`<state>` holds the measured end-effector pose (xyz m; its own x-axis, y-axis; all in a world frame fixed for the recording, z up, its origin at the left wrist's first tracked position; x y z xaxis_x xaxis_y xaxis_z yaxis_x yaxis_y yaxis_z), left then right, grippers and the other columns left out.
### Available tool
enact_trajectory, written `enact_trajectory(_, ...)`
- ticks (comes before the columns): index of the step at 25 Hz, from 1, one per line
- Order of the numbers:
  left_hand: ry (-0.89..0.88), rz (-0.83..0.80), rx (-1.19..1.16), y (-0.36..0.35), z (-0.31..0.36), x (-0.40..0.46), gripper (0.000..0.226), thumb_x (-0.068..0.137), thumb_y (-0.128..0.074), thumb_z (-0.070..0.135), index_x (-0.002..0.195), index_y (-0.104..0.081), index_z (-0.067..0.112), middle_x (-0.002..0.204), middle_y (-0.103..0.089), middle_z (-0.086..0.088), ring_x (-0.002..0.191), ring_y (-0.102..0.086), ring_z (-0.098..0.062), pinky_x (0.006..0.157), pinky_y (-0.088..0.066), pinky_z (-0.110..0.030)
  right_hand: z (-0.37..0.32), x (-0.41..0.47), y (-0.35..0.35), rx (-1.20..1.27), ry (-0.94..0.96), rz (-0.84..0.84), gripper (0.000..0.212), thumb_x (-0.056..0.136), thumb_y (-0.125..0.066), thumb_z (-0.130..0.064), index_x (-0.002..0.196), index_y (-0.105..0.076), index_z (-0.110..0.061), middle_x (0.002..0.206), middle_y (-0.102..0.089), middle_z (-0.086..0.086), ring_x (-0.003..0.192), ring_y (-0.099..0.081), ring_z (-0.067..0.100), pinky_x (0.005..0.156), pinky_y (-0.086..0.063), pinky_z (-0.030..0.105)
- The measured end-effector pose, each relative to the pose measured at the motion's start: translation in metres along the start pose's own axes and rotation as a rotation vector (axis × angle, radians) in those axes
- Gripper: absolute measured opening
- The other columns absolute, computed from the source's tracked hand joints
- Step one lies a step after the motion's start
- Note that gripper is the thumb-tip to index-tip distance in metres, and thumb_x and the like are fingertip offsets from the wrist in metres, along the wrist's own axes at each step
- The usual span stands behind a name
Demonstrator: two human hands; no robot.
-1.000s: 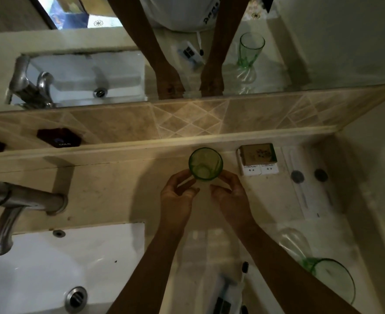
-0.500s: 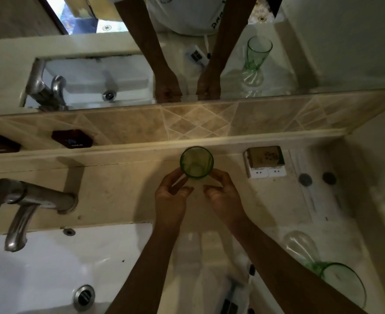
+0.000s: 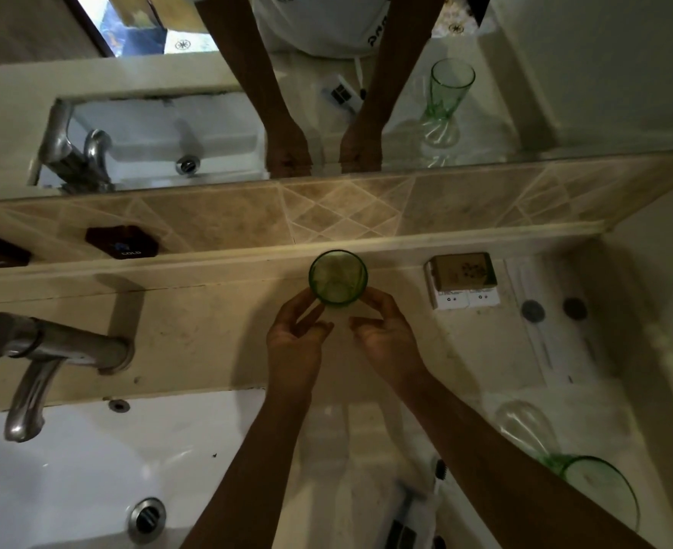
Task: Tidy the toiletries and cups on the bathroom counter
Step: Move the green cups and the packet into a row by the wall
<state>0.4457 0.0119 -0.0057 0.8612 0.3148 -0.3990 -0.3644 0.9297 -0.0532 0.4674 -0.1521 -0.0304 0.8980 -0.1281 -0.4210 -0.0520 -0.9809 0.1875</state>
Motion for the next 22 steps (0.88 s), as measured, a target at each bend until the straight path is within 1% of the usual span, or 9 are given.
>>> enact_trajectory(2, 0.009, 0.015, 0.016, 0.001, -0.001, 0.001, 0.052, 0.086, -0.062, -0.014, 0.125, -0.063, 0.019, 0.123, -0.068, 0.004, 0.114, -0.066, -0.013, 0.095, -0.057, -0.042, 0.001, 0.001, 0.0, 0.017, -0.009, -0.002, 0.05, 0.089, -0.065, -0.009, 0.131, -0.055, -0.034, 0.103, -0.069, -0.011, 0.076, -0.069, 0.014, 0.063, -0.056, 0.026)
enact_trajectory(6, 0.086, 0.045, 0.062, 0.006, -0.016, -0.003, 0.041, 0.087, -0.061, -0.013, 0.117, -0.062, 0.015, 0.12, -0.067, -0.013, 0.102, -0.07, -0.024, 0.089, -0.059, -0.041, 0.007, -0.01, 0.013, 0.004, -0.089, 0.044, 0.05, 0.087, -0.064, -0.012, 0.134, -0.056, -0.027, 0.123, -0.06, -0.012, 0.1, -0.066, 0.013, 0.084, -0.058, 0.032)
enact_trajectory(7, 0.138, 0.034, 0.062, 0.008, -0.024, -0.01, 0.035, 0.088, -0.061, -0.01, 0.114, -0.064, 0.013, 0.116, -0.069, -0.016, 0.099, -0.07, -0.028, 0.087, -0.06, -0.041, 0.009, -0.018, 0.021, 0.02, -0.095, 0.052, 0.046, 0.087, -0.063, -0.008, 0.13, -0.058, -0.024, 0.122, -0.061, -0.008, 0.099, -0.068, 0.016, 0.083, -0.059, 0.034)
enact_trajectory(9, 0.21, -0.002, 0.151, 0.015, -0.042, -0.034, 0.023, 0.088, -0.064, -0.002, 0.106, -0.068, 0.011, 0.103, -0.074, -0.015, 0.092, -0.073, -0.03, 0.084, -0.061, -0.043, 0.014, -0.041, 0.041, 0.039, -0.068, 0.059, 0.034, 0.089, -0.06, -0.002, 0.118, -0.063, -0.02, 0.112, -0.067, 0.001, 0.081, -0.071, 0.013, 0.069, -0.058, 0.03)
enact_trajectory(11, 0.27, -0.087, 0.274, 0.018, -0.061, -0.067, 0.016, 0.088, -0.065, 0.002, 0.102, -0.071, 0.008, 0.089, -0.076, -0.011, 0.08, -0.074, -0.025, 0.077, -0.061, -0.04, 0.023, -0.072, 0.067, -0.072, -0.054, 0.08, 0.022, 0.091, -0.06, -0.006, 0.105, -0.068, -0.021, 0.095, -0.071, 0.0, 0.065, -0.067, 0.005, 0.062, -0.052, 0.023)
enact_trajectory(13, 0.32, -0.194, 0.385, 0.016, -0.078, -0.106, 0.016, 0.09, -0.064, 0.008, 0.105, -0.071, 0.011, 0.084, -0.077, -0.005, 0.073, -0.074, -0.019, 0.072, -0.062, -0.034, 0.036, -0.108, 0.087, -0.187, -0.06, 0.076, 0.016, 0.092, -0.062, -0.009, 0.099, -0.07, -0.021, 0.081, -0.07, -0.003, 0.061, -0.063, -0.001, 0.059, -0.047, 0.012)
enact_trajectory(17, 0.15, -0.34, 0.787, 0.013, -0.103, -0.168, 0.022, 0.094, -0.058, 0.023, 0.115, -0.065, 0.023, 0.1, -0.072, 0.007, 0.086, -0.069, -0.01, 0.081, -0.059, -0.033, 0.068, -0.178, 0.111, -0.417, -0.117, 0.056, 0.015, 0.09, -0.064, -0.013, 0.095, -0.07, -0.025, 0.083, -0.069, -0.013, 0.075, -0.062, -0.007, 0.064, -0.044, 0.004)
enact_trajectory(19, 0.042, -0.37, 0.924, 0.012, -0.109, -0.193, 0.024, 0.095, -0.058, 0.028, 0.118, -0.061, 0.023, 0.105, -0.063, 0.008, 0.093, -0.064, -0.012, 0.083, -0.053, -0.028, 0.086, -0.203, 0.114, -0.541, -0.162, 0.021, 0.005, 0.09, -0.067, -0.023, 0.087, -0.07, -0.026, 0.076, -0.069, -0.012, 0.07, -0.062, -0.008, 0.06, -0.043, 0.006)
enact_trajectory(22, -0.051, -0.406, 0.962, 0.013, -0.108, -0.217, 0.022, 0.096, -0.06, 0.028, 0.117, -0.058, 0.021, 0.1, -0.051, 0.01, 0.09, -0.057, -0.012, 0.076, -0.045, -0.024, 0.106, -0.222, 0.099, -0.726, -0.213, -0.14, 0.032, 0.088, -0.067, -0.044, 0.062, -0.066, -0.024, 0.056, -0.063, -0.008, 0.051, -0.057, 0.0, 0.052, -0.041, 0.017)
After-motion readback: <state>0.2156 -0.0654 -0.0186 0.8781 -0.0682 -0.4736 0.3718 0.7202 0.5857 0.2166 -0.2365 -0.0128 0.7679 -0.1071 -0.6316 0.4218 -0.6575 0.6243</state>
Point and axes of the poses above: each hand's wrist, its own x-axis towards the middle knuckle, its own y-axis out of the back of the hand, z = x × y, the point moved 8 cm from there along x, towards the middle knuckle
